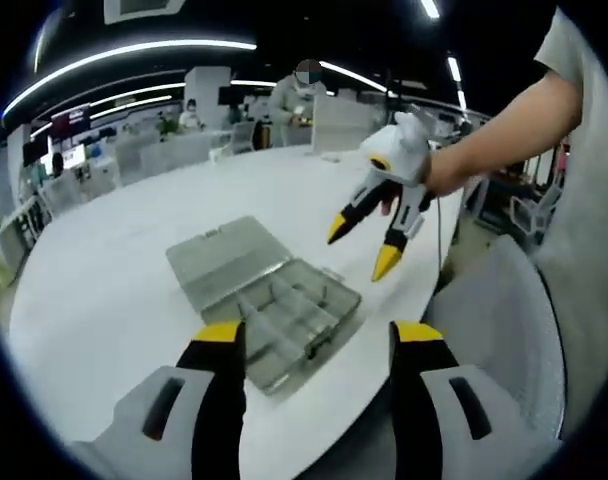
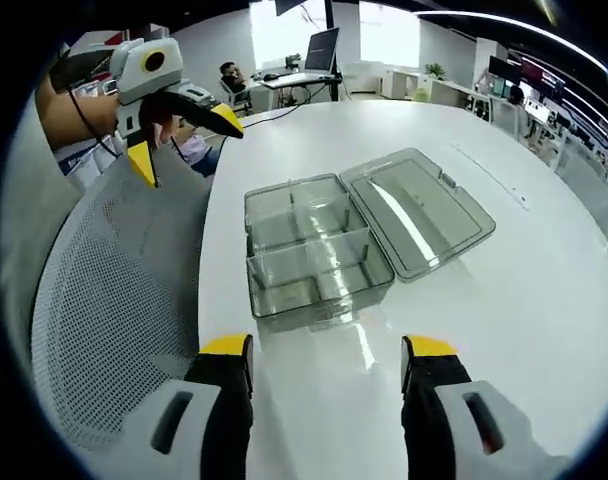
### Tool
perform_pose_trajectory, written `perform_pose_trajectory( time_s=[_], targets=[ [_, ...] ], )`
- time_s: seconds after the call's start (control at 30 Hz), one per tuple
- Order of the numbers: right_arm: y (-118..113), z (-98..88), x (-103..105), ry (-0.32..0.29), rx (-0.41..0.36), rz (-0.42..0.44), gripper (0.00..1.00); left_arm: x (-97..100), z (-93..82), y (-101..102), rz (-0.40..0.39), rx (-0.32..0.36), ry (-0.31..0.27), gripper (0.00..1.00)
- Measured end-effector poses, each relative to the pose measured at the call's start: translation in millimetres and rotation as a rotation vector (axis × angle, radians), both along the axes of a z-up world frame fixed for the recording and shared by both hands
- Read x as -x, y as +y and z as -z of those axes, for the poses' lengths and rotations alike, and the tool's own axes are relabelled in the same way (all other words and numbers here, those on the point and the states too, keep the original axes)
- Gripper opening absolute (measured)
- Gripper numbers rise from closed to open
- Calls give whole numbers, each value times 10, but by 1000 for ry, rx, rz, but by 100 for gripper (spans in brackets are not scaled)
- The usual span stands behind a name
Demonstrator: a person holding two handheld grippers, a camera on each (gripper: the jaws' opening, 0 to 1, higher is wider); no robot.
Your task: Insert the divider into the dual guide fixture by aligning both edges with the guide slots and pushing it downward to the bottom, including one-sided entry, uneven engagement, binding, and posture correction.
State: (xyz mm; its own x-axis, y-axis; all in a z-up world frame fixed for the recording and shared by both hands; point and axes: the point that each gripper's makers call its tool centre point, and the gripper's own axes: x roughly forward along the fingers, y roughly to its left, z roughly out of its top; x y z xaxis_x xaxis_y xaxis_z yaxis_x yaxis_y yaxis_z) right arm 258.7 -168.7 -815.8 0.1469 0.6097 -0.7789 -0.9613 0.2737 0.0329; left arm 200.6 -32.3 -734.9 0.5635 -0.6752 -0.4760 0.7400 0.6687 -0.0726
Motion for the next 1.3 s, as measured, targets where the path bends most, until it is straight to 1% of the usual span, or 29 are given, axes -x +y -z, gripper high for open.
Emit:
perform_pose_trajectory(
  time_s=[0.17,0.33,0.57,0.7,0.97,1.3],
  targets=[
    [20,19,-59,1,10,-9,56,-3,2,19,-5,-1,0,55],
    [30,84,-110,4,25,-24,56,-2,25,38,-11,-4,5,55],
    [-1,160,-183,8,39,-37,54,15,75,16,-7,-9,18,55],
    [-10,193,-216,8,46,-45,54,-1,74,7,-7,-10,21,55],
    [-52,285,-250,1,80,-80,51,-44,83,-16,-3,-15,26,54],
    [-73,333,-301,-7,96,-114,45,-72,98,-39,-1,-19,31,54]
  ],
)
